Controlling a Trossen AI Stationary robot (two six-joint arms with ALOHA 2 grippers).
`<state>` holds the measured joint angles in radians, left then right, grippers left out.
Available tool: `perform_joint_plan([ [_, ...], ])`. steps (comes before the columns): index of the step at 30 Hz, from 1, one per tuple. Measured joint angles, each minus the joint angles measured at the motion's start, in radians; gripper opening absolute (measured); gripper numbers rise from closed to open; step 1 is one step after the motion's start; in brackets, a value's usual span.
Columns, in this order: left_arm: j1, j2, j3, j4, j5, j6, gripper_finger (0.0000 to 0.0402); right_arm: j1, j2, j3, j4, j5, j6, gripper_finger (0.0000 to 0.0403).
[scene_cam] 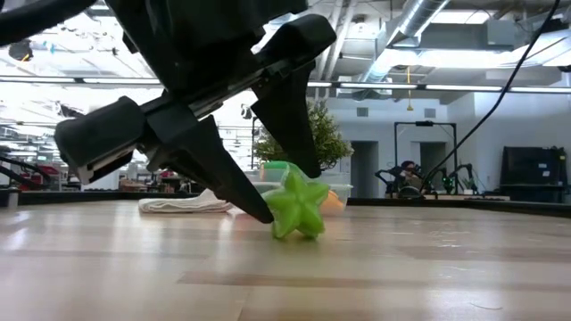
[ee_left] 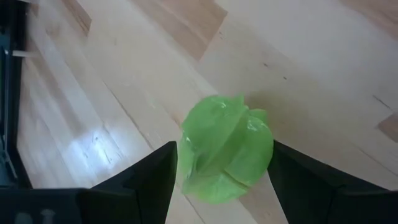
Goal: Pick and placing Produce into tupperware
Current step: Put the green star apple into the transparent bin
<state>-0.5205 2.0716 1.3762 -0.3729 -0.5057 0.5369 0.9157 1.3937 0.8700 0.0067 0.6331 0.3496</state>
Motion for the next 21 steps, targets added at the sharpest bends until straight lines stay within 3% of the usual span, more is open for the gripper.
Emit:
perform_joint_plan([
  [9, 0.023, 0.0, 0.0, -0.003, 0.085, -0.008, 0.0233, 0.0, 0.0, 0.0, 0.0, 0.0, -0.001, 0.0328],
  [21, 0.05, -0.007, 0.006, -0.093, 0.124, -0.255, 0.0233, -0.001, 0.0, 0.0, 0.0, 0.0, -0.001, 0.0328],
])
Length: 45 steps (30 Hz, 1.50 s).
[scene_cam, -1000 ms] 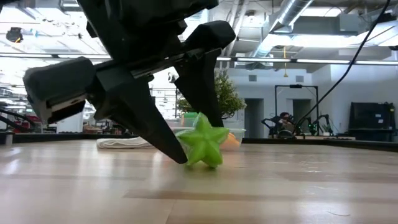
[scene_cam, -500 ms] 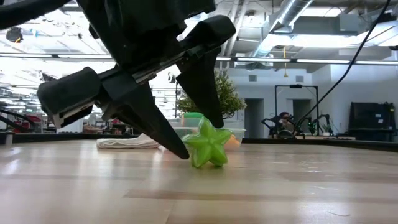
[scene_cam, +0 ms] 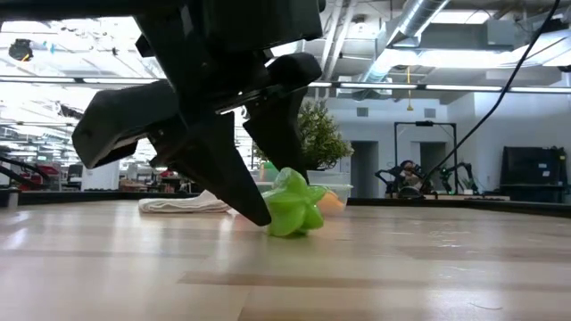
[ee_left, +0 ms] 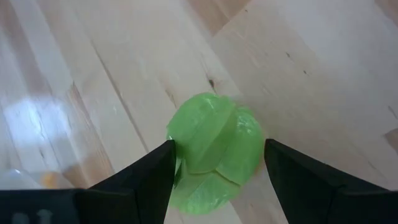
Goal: Pick and placing Produce into tupperware
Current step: Put the green star apple into the transparent bin
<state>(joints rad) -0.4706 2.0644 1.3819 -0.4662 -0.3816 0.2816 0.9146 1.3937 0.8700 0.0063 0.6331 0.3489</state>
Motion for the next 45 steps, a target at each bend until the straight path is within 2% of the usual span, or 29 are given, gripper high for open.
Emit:
perform_joint_plan([
  [5, -0.002, -0.002, 0.007, -0.016, 0.041, -0.141, 0.0233, 0.0, 0.0, 0.0, 0.001, 0.0, 0.0, 0.0328],
  [11, -0.018, 0.002, 0.072, -0.133, 0.094, -0.31, 0.0233, 0.0, 0.0, 0.0, 0.001, 0.0, 0.001, 0.0328],
  [15, -0.053, 0.007, 0.116, -0.187, 0.088, -0.246, 0.0233, 0.0, 0.002, 0.0, 0.001, 0.0, 0.001, 0.0328],
  [20, -0.08, 0.007, 0.147, -0.213, 0.03, -0.125, 0.0233, 0.002, 0.002, 0.0, 0.001, -0.004, 0.01, 0.0328],
  [26, -0.074, 0.007, 0.147, -0.238, -0.001, -0.089, 0.0233, 0.002, 0.002, 0.0, 0.0, -0.004, 0.01, 0.0328],
  [32, -0.036, 0.007, 0.147, -0.262, 0.068, -0.101, 0.024, 0.001, 0.002, 0.0, 0.0, -0.004, 0.01, 0.0328],
  [45, -0.008, 0.005, 0.147, -0.261, 0.104, -0.099, 0.0291, 0.002, 0.002, 0.0, -0.002, -0.004, 0.008, 0.0328],
])
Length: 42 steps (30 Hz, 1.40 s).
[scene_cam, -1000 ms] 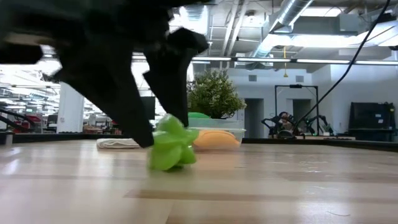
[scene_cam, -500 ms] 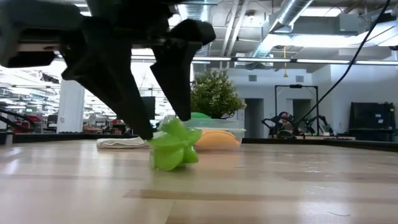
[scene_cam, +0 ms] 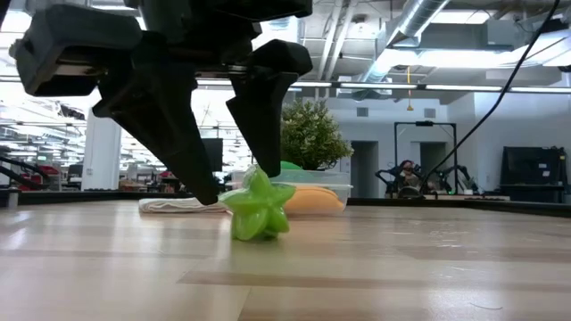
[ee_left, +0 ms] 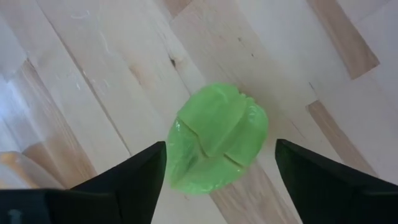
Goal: Pick and placing Produce into tupperware
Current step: Put the green star apple into the transparent bin
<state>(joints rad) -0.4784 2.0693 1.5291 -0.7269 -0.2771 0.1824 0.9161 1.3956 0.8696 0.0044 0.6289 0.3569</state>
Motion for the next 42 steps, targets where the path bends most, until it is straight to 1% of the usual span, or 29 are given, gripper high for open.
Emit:
perform_joint_plan([
  [5, 0.011, -0.001, -0.011, 0.027, 0.001, 0.033, 0.0309, 0.0, 0.0, 0.0, 0.0, 0.0, 0.0, 0.0328],
  [9, 0.015, -0.001, -0.03, 0.044, 0.004, 0.06, 0.0316, 0.0, 0.0, 0.0, -0.002, 0.0, 0.0, 0.0328],
  [15, 0.024, -0.001, -0.03, 0.061, 0.004, 0.072, 0.0316, 0.0, 0.0, -0.004, -0.01, 0.0, 0.0, 0.0328],
  [18, 0.032, 0.011, -0.029, 0.1, 0.03, 0.086, 0.0316, 0.0, 0.0, -0.018, -0.005, 0.0, 0.002, 0.0328],
  [23, 0.045, 0.042, -0.03, 0.096, 0.041, 0.086, 0.0316, 0.0, 0.0, -0.035, 0.004, 0.0, 0.018, 0.0328],
  [32, 0.052, 0.052, -0.02, 0.085, 0.048, 0.062, 0.0316, 0.0, 0.0, -0.035, 0.01, 0.0, 0.018, 0.0328],
  [36, 0.052, 0.053, -0.02, 0.085, 0.048, 0.056, 0.0307, 0.0, 0.0, -0.035, 0.011, 0.0, 0.018, 0.0328],
  [42, 0.052, 0.054, -0.02, 0.084, 0.048, 0.043, 0.0275, 0.0, 0.0, -0.035, 0.011, 0.0, 0.021, 0.0328],
])
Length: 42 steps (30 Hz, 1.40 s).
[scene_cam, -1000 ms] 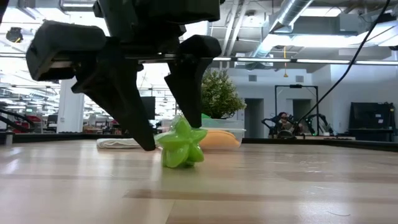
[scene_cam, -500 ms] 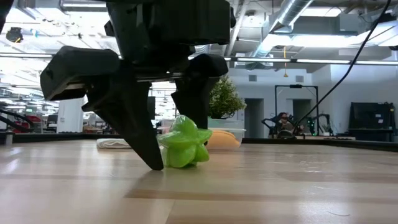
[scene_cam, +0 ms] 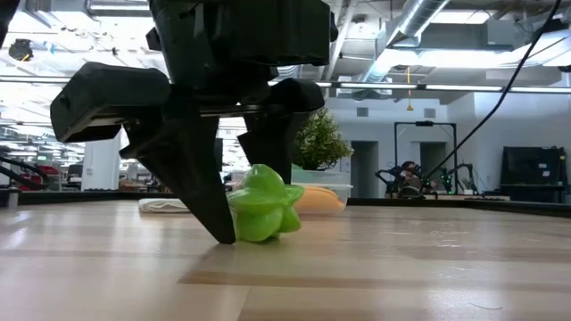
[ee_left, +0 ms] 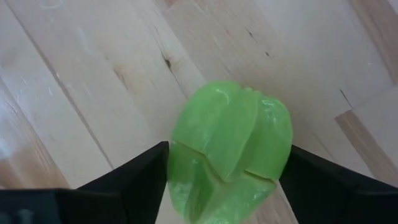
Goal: Pick and placing Produce into tupperware
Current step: Put the green star apple into the transparent bin
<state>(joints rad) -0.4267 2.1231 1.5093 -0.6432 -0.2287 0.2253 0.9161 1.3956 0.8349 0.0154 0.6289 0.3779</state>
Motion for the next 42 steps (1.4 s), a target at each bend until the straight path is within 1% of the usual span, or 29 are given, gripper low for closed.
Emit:
perform_joint_plan([
  [6, 0.0, 0.0, 0.0, -0.001, 0.0, 0.0, 0.0256, 0.0, 0.0, 0.0, 0.0, 0.0, 0.0, 0.0328],
  [28, 0.0, 0.001, 0.003, -0.007, -0.021, -0.012, 0.0254, 0.0, 0.0, 0.0, 0.0, 0.0, 0.0, 0.0328],
  [32, -0.002, 0.006, 0.056, -0.112, -0.047, -0.041, 0.0254, 0.0, 0.0, 0.001, 0.0, 0.0, 0.0, 0.0328],
  [37, -0.007, 0.006, 0.168, -0.265, -0.102, -0.088, 0.0254, 0.0, 0.0, 0.001, 0.0, 0.0, 0.0, 0.0328],
  [39, -0.007, 0.006, 0.2, -0.293, -0.102, -0.092, 0.0254, 0.0, 0.0, 0.001, 0.0, 0.0, 0.0, 0.0328],
  [42, -0.007, 0.005, 0.217, -0.291, -0.078, -0.085, 0.0254, 0.0, 0.0, 0.001, 0.0, 0.0, 0.002, 0.0328],
])
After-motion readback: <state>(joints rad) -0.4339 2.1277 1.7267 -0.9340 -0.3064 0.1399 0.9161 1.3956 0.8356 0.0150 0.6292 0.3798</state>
